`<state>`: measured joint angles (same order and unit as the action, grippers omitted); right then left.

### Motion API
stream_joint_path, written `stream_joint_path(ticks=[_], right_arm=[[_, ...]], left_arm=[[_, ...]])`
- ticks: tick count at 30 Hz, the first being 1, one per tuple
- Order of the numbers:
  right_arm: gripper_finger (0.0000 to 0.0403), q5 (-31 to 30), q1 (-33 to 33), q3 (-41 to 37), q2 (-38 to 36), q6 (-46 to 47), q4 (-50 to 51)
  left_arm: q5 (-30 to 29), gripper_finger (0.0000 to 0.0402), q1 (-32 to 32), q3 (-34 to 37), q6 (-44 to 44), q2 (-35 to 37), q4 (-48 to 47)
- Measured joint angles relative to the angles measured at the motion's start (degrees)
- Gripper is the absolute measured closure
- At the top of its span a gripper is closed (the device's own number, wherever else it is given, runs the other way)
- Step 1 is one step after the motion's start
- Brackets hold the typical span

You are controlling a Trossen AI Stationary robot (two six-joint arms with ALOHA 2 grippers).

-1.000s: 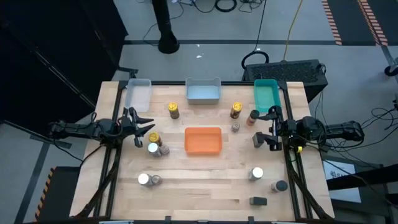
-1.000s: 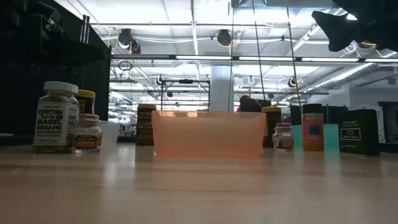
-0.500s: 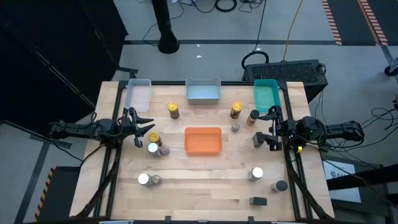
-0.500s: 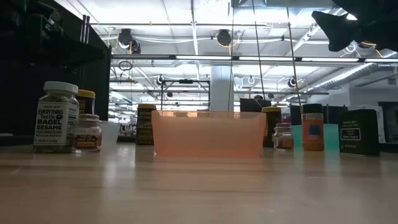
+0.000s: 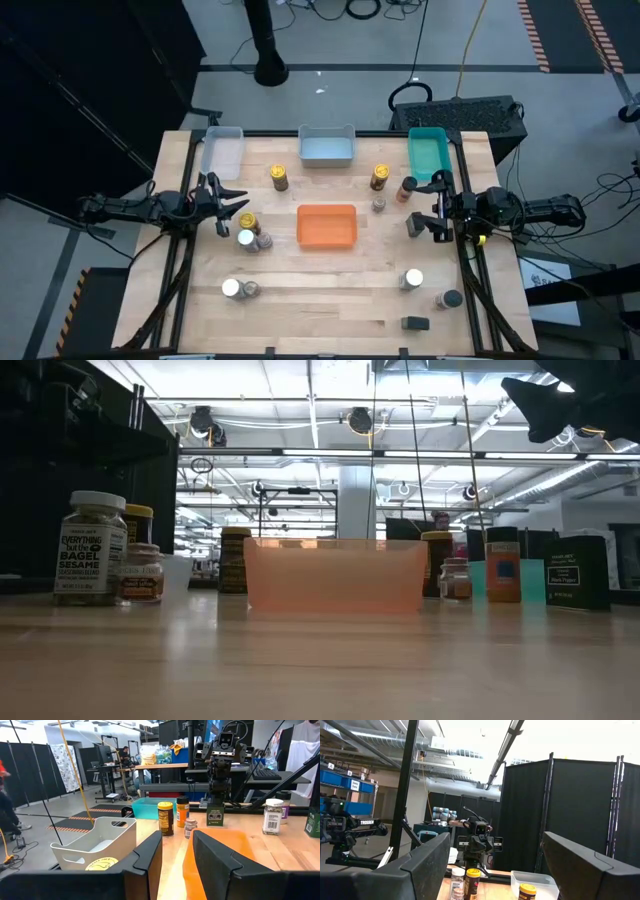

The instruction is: Sort spices by type

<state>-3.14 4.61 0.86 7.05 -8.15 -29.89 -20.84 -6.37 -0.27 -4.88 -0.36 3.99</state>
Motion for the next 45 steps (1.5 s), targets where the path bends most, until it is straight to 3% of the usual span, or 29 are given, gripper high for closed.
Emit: stream_joint_path(ticks=[35,40,45], right_arm=[[0.0105,0.0,0.0,0.0,0.0,0.0,0.0],[0.0105,0.1,0.0,0.0,0.1,3.6,-1.1],[0.0105,-3.6,0.0,1.1,0.3,7.3,-2.9]], left_arm=[[0.0,0.0286,0.0,0.0,0.0,0.0,0.0],[0.0,0.0286,0.0,0.0,0.1,0.0,0.0],[3.0,0.0286,0.0,0.0,8.2,0.0,6.8]])
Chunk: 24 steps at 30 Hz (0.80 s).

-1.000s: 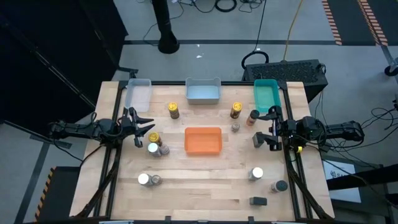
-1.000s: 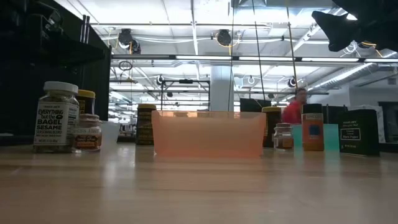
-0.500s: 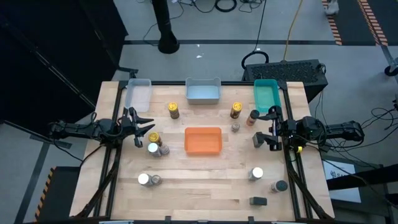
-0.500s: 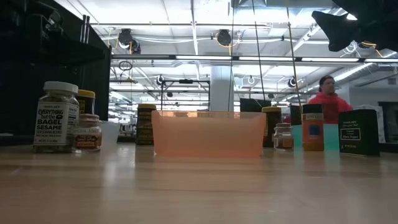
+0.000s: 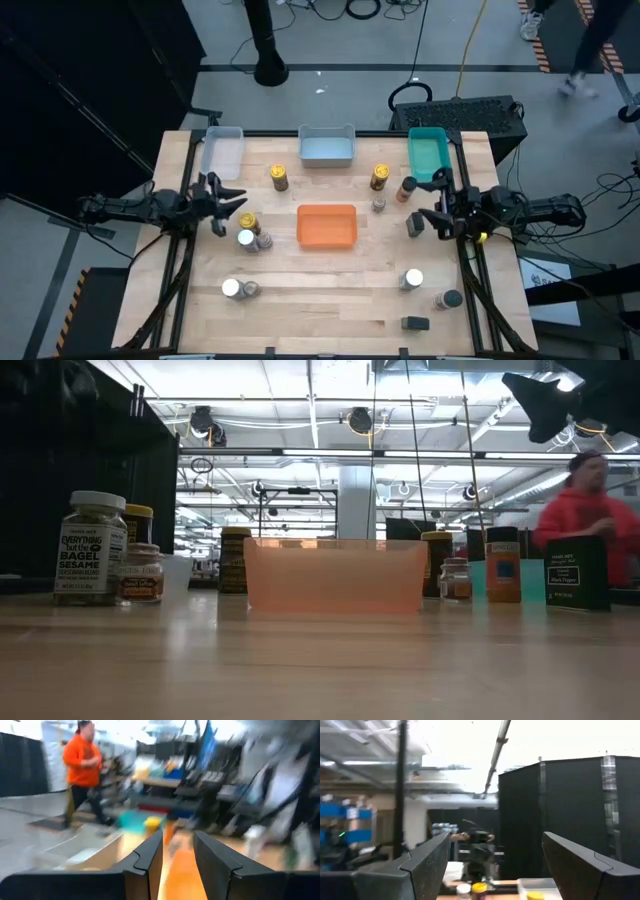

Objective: Sort spices by type
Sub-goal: Put the top right brown seasoning bottle into the gray bin

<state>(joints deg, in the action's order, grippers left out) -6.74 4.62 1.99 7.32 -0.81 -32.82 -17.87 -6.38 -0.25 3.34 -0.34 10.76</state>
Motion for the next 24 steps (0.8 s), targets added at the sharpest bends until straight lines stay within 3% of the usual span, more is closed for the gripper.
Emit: stream_joint_path(ticks=[6,8,14,20,24], right_arm=[[0.0105,-5.6,0.0,2.7,3.3,2.1,0.0],[0.0105,-7.5,0.0,3.9,5.4,3.1,0.0],[0.0105,-14.6,0.0,8.5,13.5,4.7,1.7],[0.0105,-22.8,0.0,16.2,23.5,4.8,5.3],[0.0105,-26.3,0.0,23.1,30.3,8.2,13.1]], left_arm=[[19.3,0.0286,0.0,0.0,-2.3,0.0,13.9],[22.0,0.0286,0.0,0.0,-2.6,0.0,16.8],[21.0,0.0286,0.0,0.0,-2.7,-2.2,17.7],[10.0,0.0286,0.0,-0.9,-2.0,-8.5,16.6],[8.9,0.0286,0.0,-2.7,-1.7,-13.2,17.4]])
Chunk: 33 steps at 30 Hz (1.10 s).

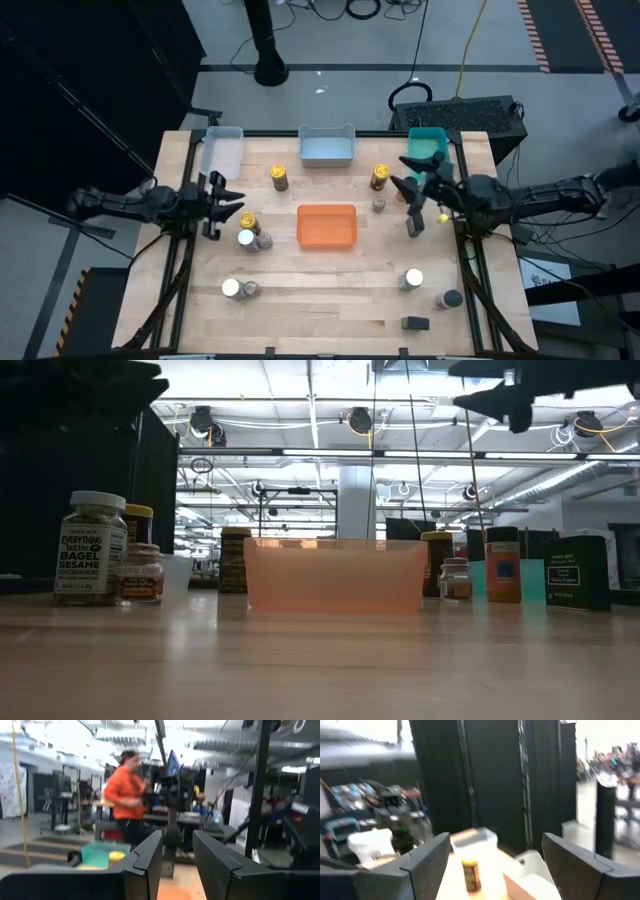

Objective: Sort spices by type
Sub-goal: Put the top right brown seasoning bottle into the gray bin

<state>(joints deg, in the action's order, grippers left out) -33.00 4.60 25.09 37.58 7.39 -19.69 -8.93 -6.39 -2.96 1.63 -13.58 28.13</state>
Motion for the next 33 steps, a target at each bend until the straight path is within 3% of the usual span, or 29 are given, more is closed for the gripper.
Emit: stream_joint_path(ticks=[14,18,25,33], right_arm=[[0.0105,-2.1,0.0,20.8,13.5,15.8,30.1],[0.0105,-2.1,-0.2,25.8,14.9,20.2,40.8],[0.0105,-1.1,-1.6,32.8,16.4,25.2,59.2],[0.0105,5.9,-2.0,36.3,16.5,31.6,65.6]], left_arm=[[-1.6,0.0286,0.0,-10.1,4.6,-17.7,-0.1],[-0.6,0.0286,0.0,-11.1,10.9,-19.4,6.2],[-0.5,0.0286,0.0,-11.1,11.4,-19.3,8.9],[-0.5,0.0286,0.0,-11.1,11.2,-19.4,8.6]])
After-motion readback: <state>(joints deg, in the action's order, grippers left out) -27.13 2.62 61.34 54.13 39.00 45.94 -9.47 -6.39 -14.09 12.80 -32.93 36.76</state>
